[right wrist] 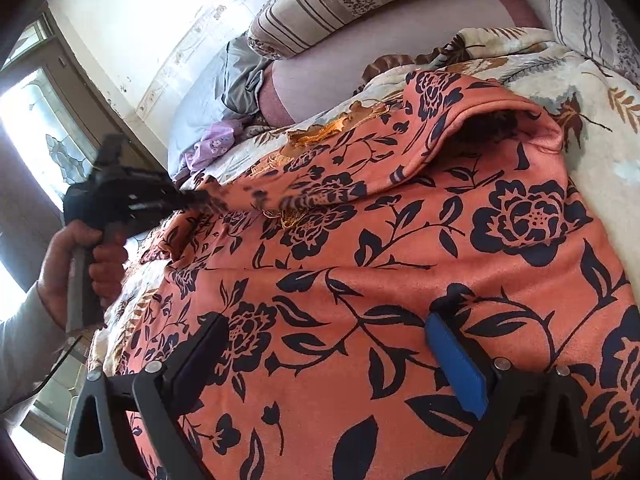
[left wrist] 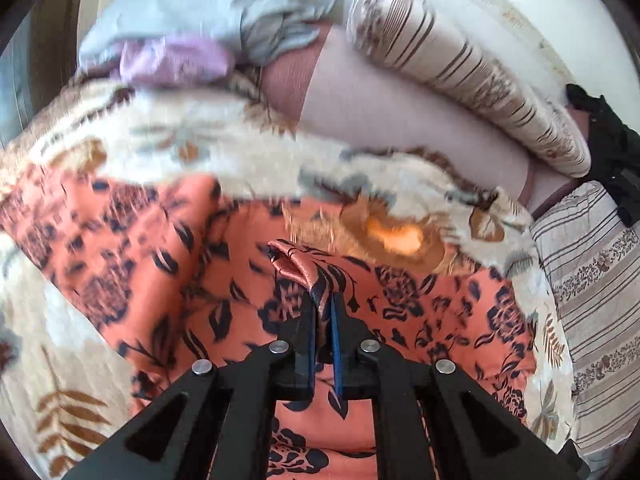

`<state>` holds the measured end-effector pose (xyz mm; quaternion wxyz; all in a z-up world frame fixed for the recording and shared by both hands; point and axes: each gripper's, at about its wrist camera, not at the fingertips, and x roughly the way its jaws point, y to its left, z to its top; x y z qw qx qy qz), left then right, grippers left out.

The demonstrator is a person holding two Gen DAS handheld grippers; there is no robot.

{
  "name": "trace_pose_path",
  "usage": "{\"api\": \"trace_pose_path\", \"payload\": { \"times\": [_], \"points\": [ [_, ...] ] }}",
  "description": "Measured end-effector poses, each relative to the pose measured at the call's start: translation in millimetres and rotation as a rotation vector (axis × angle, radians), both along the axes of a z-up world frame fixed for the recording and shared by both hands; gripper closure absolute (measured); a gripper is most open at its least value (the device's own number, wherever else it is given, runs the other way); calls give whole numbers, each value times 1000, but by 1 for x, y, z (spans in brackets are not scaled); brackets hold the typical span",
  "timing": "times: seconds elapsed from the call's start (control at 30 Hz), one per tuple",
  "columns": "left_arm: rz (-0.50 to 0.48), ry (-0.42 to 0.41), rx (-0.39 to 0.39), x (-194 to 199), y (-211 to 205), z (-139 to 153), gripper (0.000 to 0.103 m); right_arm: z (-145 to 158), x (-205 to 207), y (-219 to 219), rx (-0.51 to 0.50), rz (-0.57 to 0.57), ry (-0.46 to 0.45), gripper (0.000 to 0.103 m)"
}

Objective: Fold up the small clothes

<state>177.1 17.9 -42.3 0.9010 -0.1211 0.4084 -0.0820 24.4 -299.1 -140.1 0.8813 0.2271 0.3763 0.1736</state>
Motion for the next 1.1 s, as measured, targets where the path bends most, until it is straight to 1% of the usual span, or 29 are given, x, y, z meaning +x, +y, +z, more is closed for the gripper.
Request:
{"api": "trace_pose_path", "payload": {
  "times": [0.03, 0.07, 0.1, 0.13, 0.17, 0.23, 0.27, 0.3, 0.33, 0.37, 0.4, 0.43, 0.47, 0.5, 0.53, 0.57, 0.6, 0.63, 0.67, 0.7, 0.73, 0.8, 0.87, 0.93, 0.97, 1.03, 1.07, 1.1],
  "points": [
    [16, -42, 16, -6, 3, 11, 97, 0, 0, 0, -1, 1, -1, 3],
    [37, -62, 30, -8, 7, 13, 97, 0, 0, 1, -4, 2, -1, 2],
    [53, -46, 49, -5, 11, 7, 96, 0, 1, 1, -8, 5, 0, 1],
    [54, 20, 69, 3, 13, -9, 96, 0, 1, 2, -13, 7, -1, 1],
    [43, 120, 86, 15, 14, -32, 96, 0, 1, 3, -16, 7, -1, 1],
    [57, 284, 140, 27, 17, -81, 95, 0, 1, 3, -13, 7, -2, 1],
    [60, 328, 173, 28, 18, -98, 91, 0, 1, 3, -14, 7, -3, 1],
    [67, 255, 160, 21, 20, -95, 88, 0, 1, 4, -15, 7, -3, 1],
    [78, 233, 166, 17, 19, -90, 77, 0, 1, 4, -17, 7, -3, 1],
    [86, 250, 164, 14, 19, -86, 68, 0, 1, 5, -17, 6, -4, 1],
    [85, 260, 130, 12, 20, -80, 57, 0, 1, 5, -17, 6, -4, 1],
    [81, 239, 86, 6, 22, -72, 57, 0, 1, 6, -19, 6, -4, 1],
    [85, 200, 57, -2, 24, -62, 56, 0, 1, 6, -23, 5, -4, 1],
    [98, 157, 47, -11, 26, -54, 44, 0, 1, 7, -26, 5, -4, 1],
    [108, 131, 56, -18, 25, -52, 24, -1, 1, 7, -25, 5, -4, 1],
    [100, 133, 86, -21, 24, -55, 17, -1, 1, 7, -25, 5, -4, 1],
    [72, 174, 116, -20, 23, -65, 16, -1, 2, 7, -27, 4, -4, 1],
    [42, 259, 130, -15, 24, -78, 17, -1, 2, 7, -29, 4, -4, 1],
    [33, 329, 116, -14, 29, -87, 19, -1, 1, 8, -32, 4, -4, 1],
    [40, 304, 70, -22, 39, -84, 25, -1, 1, 8, -32, 4, -4, 1],
    [56, 250, 15, -31, 49, -73, 25, -1, 1, 7, -30, 4, -5, 1],
    [78, 151, -103, -45, 76, -47, 24, -1, 1, 7, -28, 3, -6, 1],
    [116, 64, -196, -55, 111, -26, 23, -1, 1, 8, -37, 3, -5, 1],
    [215, 15, -260, -56, 154, -21, 17, -1, 2, 9, -42, 3, -3, 1],
    [278, 16, -299, -52, 177, -26, 17, -1, 2, 9, -43, 3, -1, 1],
    [445, 70, -408, -45, 224, -47, 17, 0, 3, 10, -53, 3, 8, 1],
    [517, 98, -467, -44, 245, -58, 17, 3, 4, 12, -74, -2, 22, 1],
    [569, 119, -517, -44, 262, -67, 18, 7, 6, 17, -119, -6, 51, 1]
  ]
}}
